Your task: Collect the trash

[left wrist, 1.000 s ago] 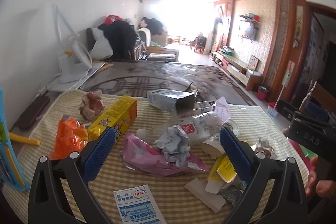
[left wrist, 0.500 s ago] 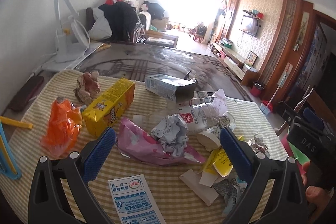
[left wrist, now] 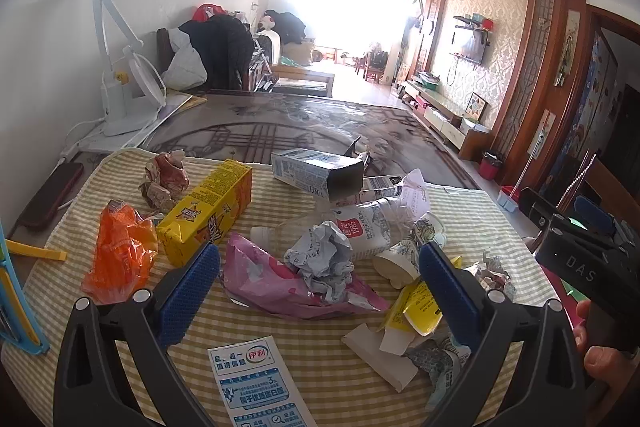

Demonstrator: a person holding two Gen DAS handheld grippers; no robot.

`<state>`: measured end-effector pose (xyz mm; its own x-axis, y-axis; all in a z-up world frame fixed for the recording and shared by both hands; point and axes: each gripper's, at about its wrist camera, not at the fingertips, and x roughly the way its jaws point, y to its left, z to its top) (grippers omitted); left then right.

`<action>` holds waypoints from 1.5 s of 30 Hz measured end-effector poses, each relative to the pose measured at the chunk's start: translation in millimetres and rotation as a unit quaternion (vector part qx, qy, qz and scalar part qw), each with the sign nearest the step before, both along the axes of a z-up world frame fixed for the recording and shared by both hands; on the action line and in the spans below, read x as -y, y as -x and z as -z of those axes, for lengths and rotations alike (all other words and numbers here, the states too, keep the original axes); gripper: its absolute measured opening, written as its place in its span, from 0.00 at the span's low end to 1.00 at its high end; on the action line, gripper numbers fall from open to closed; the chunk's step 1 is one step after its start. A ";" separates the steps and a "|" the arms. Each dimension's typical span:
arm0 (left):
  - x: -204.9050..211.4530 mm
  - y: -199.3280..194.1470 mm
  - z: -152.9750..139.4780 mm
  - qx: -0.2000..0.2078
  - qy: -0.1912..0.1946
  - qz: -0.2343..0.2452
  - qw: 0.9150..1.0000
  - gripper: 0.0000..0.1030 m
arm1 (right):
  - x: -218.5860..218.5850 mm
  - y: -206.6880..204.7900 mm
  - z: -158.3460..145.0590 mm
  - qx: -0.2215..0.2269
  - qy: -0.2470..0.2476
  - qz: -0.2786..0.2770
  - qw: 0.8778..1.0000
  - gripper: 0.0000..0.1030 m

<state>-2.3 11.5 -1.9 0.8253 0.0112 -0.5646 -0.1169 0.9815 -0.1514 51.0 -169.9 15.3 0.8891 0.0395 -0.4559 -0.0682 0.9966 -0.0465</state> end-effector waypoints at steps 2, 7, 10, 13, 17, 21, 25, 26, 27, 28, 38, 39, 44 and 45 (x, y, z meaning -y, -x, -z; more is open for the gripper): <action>0.4 -0.1 -0.4 0.000 -0.003 0.001 1.000 0.92 | 0.6 0.2 0.8 -0.001 -0.001 0.000 1.000 0.96; 2.0 0.9 -1.1 0.001 -0.005 0.002 1.000 0.92 | 1.1 0.0 2.5 -0.002 0.000 0.000 1.000 0.96; 2.3 1.0 -0.9 0.001 -0.005 0.002 1.000 0.92 | 0.8 -0.2 1.8 -0.003 0.000 -0.001 1.000 0.96; 2.3 1.0 -0.9 0.001 -0.005 0.003 1.000 0.92 | 0.5 -0.4 2.8 -0.003 0.001 -0.001 1.000 0.96; 2.6 1.1 -1.2 -0.001 -0.005 0.004 1.000 0.92 | 0.3 -0.4 3.3 -0.004 0.001 0.000 1.000 0.96; 3.1 1.2 -0.8 0.000 -0.005 0.003 1.000 0.92 | 0.1 -0.6 3.5 -0.004 0.001 0.000 1.000 0.96; 3.4 1.2 -0.5 0.000 -0.005 0.003 1.000 0.92 | 0.1 -0.7 4.4 -0.005 0.002 -0.001 1.000 0.96; 3.4 1.2 -0.5 0.000 -0.005 0.003 1.000 0.92 | 0.8 -0.1 5.8 -0.006 0.002 -0.002 1.000 0.96; 3.5 1.2 -0.5 0.000 -0.005 0.004 1.000 0.92 | 1.3 0.3 7.1 -0.007 0.002 -0.002 1.000 0.96; 3.7 1.4 0.2 -0.001 -0.005 0.005 1.000 0.92 | 1.4 0.2 8.0 -0.009 0.003 -0.003 1.000 0.96; -78.2 -3.9 4.4 -0.071 -0.033 -0.133 0.988 0.92 | 8.0 -1.4 5.8 -0.016 -0.005 0.001 1.000 0.97; -91.4 -5.4 9.7 -0.089 -0.017 -0.144 0.985 0.92 | 10.2 -1.3 6.1 -0.017 -0.008 0.002 1.000 0.97; -128.7 -24.5 33.7 -0.161 0.019 -0.152 0.975 0.86 | 9.1 -6.9 3.0 -0.023 -0.019 -0.001 1.000 0.97; -131.3 -27.5 37.3 -0.172 0.017 -0.150 0.974 0.84 | 9.6 -6.4 2.9 -0.024 -0.020 -0.003 1.000 0.97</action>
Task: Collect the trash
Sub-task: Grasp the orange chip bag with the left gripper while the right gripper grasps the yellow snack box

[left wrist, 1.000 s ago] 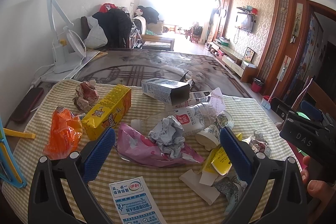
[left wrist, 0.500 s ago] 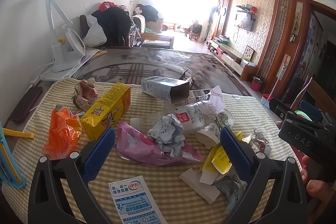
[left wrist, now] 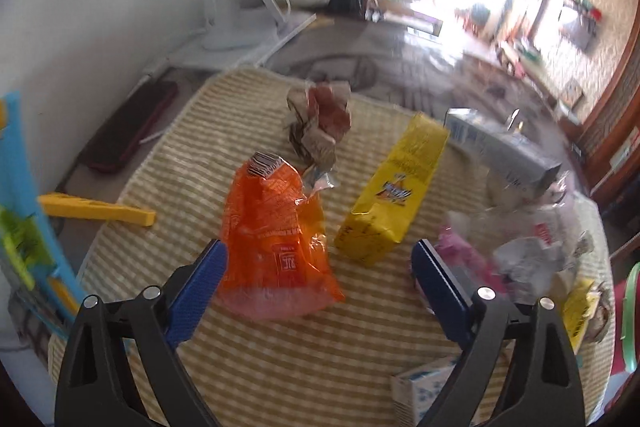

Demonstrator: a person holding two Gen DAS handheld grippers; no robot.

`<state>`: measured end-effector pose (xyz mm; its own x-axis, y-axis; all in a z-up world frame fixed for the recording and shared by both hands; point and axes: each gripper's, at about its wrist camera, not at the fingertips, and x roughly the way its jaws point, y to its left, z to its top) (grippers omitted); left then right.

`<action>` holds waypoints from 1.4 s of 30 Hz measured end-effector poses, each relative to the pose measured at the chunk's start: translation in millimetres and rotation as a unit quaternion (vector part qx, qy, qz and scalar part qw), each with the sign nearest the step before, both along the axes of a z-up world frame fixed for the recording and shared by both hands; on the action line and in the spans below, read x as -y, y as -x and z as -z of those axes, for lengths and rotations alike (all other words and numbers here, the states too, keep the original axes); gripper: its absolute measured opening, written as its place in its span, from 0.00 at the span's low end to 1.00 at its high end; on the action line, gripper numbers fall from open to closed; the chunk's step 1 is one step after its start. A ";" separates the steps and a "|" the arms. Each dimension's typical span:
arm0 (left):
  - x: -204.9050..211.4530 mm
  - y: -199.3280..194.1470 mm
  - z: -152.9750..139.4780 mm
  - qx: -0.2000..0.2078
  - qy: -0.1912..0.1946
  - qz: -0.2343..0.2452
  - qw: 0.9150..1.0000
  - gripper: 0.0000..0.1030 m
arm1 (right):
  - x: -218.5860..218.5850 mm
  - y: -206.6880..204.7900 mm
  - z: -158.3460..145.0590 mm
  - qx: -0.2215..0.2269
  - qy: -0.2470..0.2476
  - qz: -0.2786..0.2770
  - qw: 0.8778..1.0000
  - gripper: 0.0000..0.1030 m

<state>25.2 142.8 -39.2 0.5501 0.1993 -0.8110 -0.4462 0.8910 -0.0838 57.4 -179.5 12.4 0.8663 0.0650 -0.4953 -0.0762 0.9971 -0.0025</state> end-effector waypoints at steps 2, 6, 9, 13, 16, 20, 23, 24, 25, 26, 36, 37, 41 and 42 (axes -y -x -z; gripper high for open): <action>-5.8 -2.0 7.9 -0.019 0.006 0.001 1.000 0.74 | 0.1 -0.1 -1.3 0.000 -0.002 -0.004 1.000 0.97; -23.0 -9.4 25.6 -0.044 0.049 -0.001 0.998 0.49 | 3.1 -1.2 -3.0 -0.005 -0.014 -0.007 1.000 0.97; -24.7 -9.9 25.5 -0.031 0.086 -0.001 0.996 0.32 | 4.1 -1.3 -3.7 -0.009 -0.023 -0.007 1.000 0.97; -5.0 -6.8 13.9 -0.009 0.070 0.027 0.997 0.09 | -0.3 -0.7 -4.0 -0.012 -0.019 -0.020 1.000 0.97; 9.0 3.4 3.1 0.020 0.077 0.045 0.996 0.07 | -7.7 -3.8 -5.8 -0.026 -0.025 -0.048 0.998 0.97; 22.6 9.5 -11.5 0.057 0.088 0.066 0.992 0.07 | -25.2 -10.0 -17.5 -0.048 -0.047 -0.090 0.994 0.97; 25.8 10.2 -21.8 0.078 0.091 0.077 0.990 0.07 | -55.1 -26.4 -31.0 -0.081 -0.084 -0.133 0.984 0.97; 24.2 11.6 -25.5 0.086 0.090 0.075 0.989 0.07 | -66.5 -32.4 -33.3 -0.092 -0.089 -0.142 0.982 0.97; 19.5 15.0 -31.1 0.099 0.090 0.067 0.989 0.07 | -83.3 -42.6 -36.7 -0.111 -0.096 -0.154 0.977 0.96; 12.4 18.5 -35.9 0.114 0.092 0.057 0.988 0.07 | -101.5 -52.4 -38.6 -0.128 -0.100 -0.170 0.972 0.96; -41.5 53.6 -69.0 0.239 0.159 0.012 0.958 0.08 | -245.5 -103.5 9.5 -0.248 -0.049 -0.203 0.946 0.72; -43.8 53.7 -69.1 0.243 0.164 0.012 0.956 0.08 | -255.9 -104.8 13.9 -0.251 -0.050 -0.200 0.946 0.74; -46.0 54.4 -69.1 0.252 0.175 0.018 0.952 0.08 | -293.6 -109.4 34.4 -0.268 -0.002 -0.178 0.947 0.91; -46.4 55.0 -69.0 0.253 0.176 0.019 0.951 0.08 | -299.0 -111.2 42.8 -0.277 0.022 -0.171 0.945 0.91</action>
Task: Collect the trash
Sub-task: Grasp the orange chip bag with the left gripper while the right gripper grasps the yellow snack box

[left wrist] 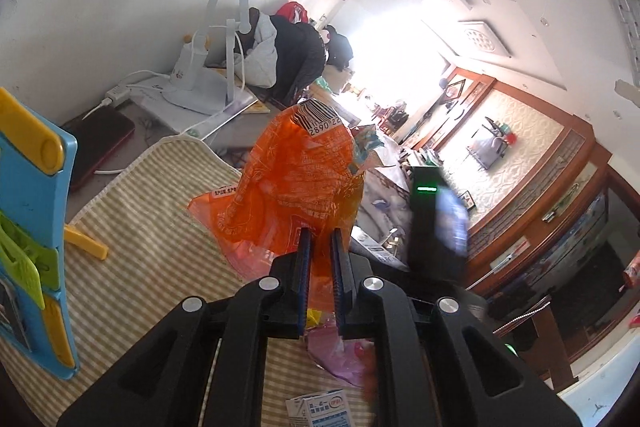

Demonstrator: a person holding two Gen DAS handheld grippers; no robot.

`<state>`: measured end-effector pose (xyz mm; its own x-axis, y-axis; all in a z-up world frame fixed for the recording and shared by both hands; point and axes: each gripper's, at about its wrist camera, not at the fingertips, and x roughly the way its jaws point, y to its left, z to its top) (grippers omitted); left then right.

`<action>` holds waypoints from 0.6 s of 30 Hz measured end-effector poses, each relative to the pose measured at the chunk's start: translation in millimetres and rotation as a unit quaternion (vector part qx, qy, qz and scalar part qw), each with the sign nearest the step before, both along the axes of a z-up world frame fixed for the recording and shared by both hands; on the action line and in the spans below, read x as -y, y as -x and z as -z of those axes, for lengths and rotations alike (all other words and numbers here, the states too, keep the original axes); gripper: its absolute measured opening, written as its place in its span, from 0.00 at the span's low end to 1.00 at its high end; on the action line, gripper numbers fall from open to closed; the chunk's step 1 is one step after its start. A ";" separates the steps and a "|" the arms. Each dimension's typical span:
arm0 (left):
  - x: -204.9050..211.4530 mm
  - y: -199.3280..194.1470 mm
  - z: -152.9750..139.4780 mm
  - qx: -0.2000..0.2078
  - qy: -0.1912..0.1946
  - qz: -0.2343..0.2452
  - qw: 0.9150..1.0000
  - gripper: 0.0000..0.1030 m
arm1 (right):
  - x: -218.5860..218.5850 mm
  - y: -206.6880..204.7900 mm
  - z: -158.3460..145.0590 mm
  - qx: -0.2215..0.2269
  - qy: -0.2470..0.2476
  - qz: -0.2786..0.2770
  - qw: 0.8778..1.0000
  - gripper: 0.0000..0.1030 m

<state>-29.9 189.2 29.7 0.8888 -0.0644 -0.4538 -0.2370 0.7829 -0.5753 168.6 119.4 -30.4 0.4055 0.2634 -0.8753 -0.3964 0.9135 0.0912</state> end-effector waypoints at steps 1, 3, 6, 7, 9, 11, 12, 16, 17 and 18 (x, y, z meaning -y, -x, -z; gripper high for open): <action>-0.1 -1.1 0.3 0.001 0.001 0.003 1.000 0.08 | -3.3 -0.2 5.0 -0.004 0.014 0.001 1.000 0.91; 0.3 -0.5 1.5 0.004 0.004 0.008 1.000 0.08 | -4.9 -0.2 14.8 -0.014 0.028 0.005 1.000 0.91; 0.0 -0.3 3.3 0.007 0.012 0.012 1.000 0.08 | -1.7 0.9 24.0 -0.033 0.018 0.000 0.999 0.72; 0.8 0.9 3.4 0.007 0.014 0.012 1.000 0.08 | -0.3 1.5 25.5 -0.039 0.015 -0.003 0.999 0.51; 2.1 3.2 4.0 0.008 0.015 0.013 1.000 0.08 | 3.1 3.8 21.7 -0.038 0.002 -0.003 0.999 0.40; 2.4 3.3 4.2 0.009 0.015 0.015 1.000 0.08 | 11.4 8.0 7.2 -0.024 -0.021 -0.004 0.999 0.38; 3.5 2.8 4.1 0.010 0.014 0.017 1.000 0.08 | 16.6 10.1 -2.1 -0.015 -0.031 -0.006 0.999 0.38; 6.9 -0.2 5.7 0.010 0.014 0.028 0.999 0.08 | 44.0 22.8 -37.3 0.015 -0.069 -0.026 0.997 0.37; 8.7 -0.8 6.3 0.010 0.015 0.032 0.999 0.08 | 54.4 26.3 -45.9 0.021 -0.076 -0.029 0.996 0.36; 10.0 -1.9 6.8 0.009 0.014 0.036 0.999 0.08 | 59.8 27.7 -49.9 0.025 -0.082 -0.030 0.996 0.36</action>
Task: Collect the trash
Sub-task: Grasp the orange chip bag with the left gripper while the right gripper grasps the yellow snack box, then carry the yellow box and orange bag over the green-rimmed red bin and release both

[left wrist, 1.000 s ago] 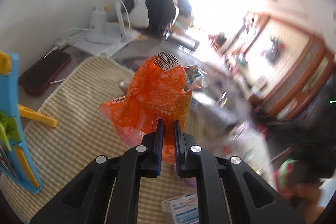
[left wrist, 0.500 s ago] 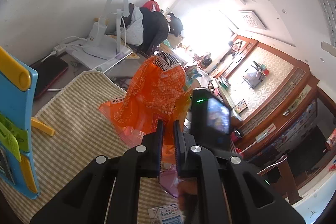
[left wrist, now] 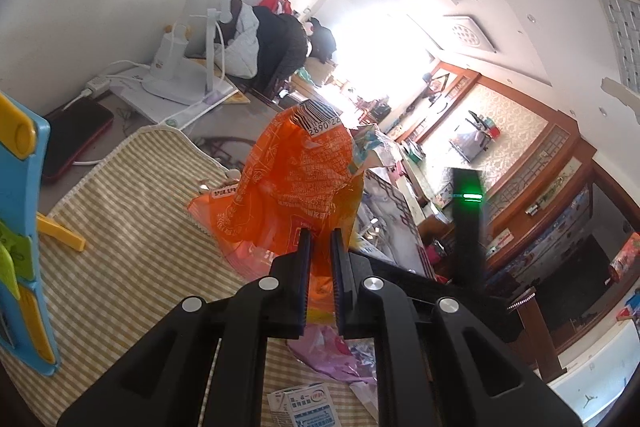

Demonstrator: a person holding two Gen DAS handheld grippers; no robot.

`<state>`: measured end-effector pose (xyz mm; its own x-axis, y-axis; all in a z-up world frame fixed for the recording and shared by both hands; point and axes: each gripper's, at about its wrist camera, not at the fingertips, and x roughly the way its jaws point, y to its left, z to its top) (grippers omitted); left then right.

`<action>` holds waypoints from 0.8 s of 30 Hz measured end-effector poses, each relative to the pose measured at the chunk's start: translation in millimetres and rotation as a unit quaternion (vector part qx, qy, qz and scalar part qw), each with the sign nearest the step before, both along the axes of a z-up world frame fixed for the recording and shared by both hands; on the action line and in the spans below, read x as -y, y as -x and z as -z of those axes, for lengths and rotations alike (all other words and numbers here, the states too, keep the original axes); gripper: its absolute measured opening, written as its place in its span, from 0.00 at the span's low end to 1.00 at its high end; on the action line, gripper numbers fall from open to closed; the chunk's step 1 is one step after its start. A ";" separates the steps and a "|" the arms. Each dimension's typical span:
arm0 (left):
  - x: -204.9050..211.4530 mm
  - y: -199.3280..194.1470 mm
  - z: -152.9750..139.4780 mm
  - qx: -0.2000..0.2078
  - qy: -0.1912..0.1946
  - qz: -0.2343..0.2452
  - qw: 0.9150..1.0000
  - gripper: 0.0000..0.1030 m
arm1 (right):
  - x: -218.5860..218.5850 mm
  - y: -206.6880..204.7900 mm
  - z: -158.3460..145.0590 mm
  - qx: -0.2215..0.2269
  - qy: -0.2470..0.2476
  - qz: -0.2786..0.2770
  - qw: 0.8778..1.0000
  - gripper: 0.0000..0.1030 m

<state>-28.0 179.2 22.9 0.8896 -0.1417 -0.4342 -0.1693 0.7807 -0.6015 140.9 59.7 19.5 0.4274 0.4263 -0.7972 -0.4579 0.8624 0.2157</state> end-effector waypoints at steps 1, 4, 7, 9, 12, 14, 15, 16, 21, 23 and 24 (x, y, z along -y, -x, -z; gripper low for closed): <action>2.4 -1.5 0.4 -0.001 -0.001 0.006 1.000 0.08 | 14.9 4.8 -7.9 0.006 -0.009 0.000 1.000 0.35; 12.2 -5.1 0.8 -0.001 -0.007 0.024 1.000 0.08 | 60.3 18.2 -21.8 0.019 -0.021 0.006 1.000 0.35; 26.0 -10.4 1.7 0.003 -0.005 0.054 0.999 0.08 | 113.6 35.2 -30.1 0.038 -0.029 0.020 0.999 0.35; 37.0 -13.5 3.5 0.003 -0.010 0.072 0.997 0.08 | 144.8 44.7 -31.7 0.057 -0.023 0.030 0.998 0.35; 58.0 -19.0 4.6 0.000 -0.036 0.092 0.995 0.08 | 183.6 52.3 -30.9 0.078 -0.006 0.045 0.996 0.35; 73.2 -22.3 5.3 -0.004 -0.058 0.101 0.993 0.08 | 214.9 55.3 -29.2 0.090 -0.006 0.064 0.994 0.35; 79.5 -23.9 5.8 -0.006 -0.067 0.105 0.992 0.08 | 225.3 56.1 -28.9 0.093 -0.010 0.072 0.993 0.35; 87.8 -25.7 6.6 -0.009 -0.077 0.108 0.991 0.08 | 243.0 55.7 -27.7 0.101 -0.018 0.088 0.991 0.35; 130.0 -30.5 14.1 -0.028 -0.067 0.143 0.987 0.08 | 305.4 51.5 -17.1 0.119 -0.029 0.156 0.980 0.35; 156.6 -30.6 17.0 -0.034 -0.076 0.159 0.984 0.08 | 331.7 47.5 -20.3 0.118 -0.049 0.183 0.975 0.35; 169.2 -32.0 17.3 -0.034 -0.076 0.168 0.982 0.08 | 345.0 47.5 -21.4 0.123 -0.048 0.196 0.972 0.35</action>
<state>4.0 10.0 5.6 0.7712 -0.3516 -0.5307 0.0777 0.8794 -0.4698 93.5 -285.4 40.9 0.7451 0.2593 -0.6145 -0.1464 0.9624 0.2286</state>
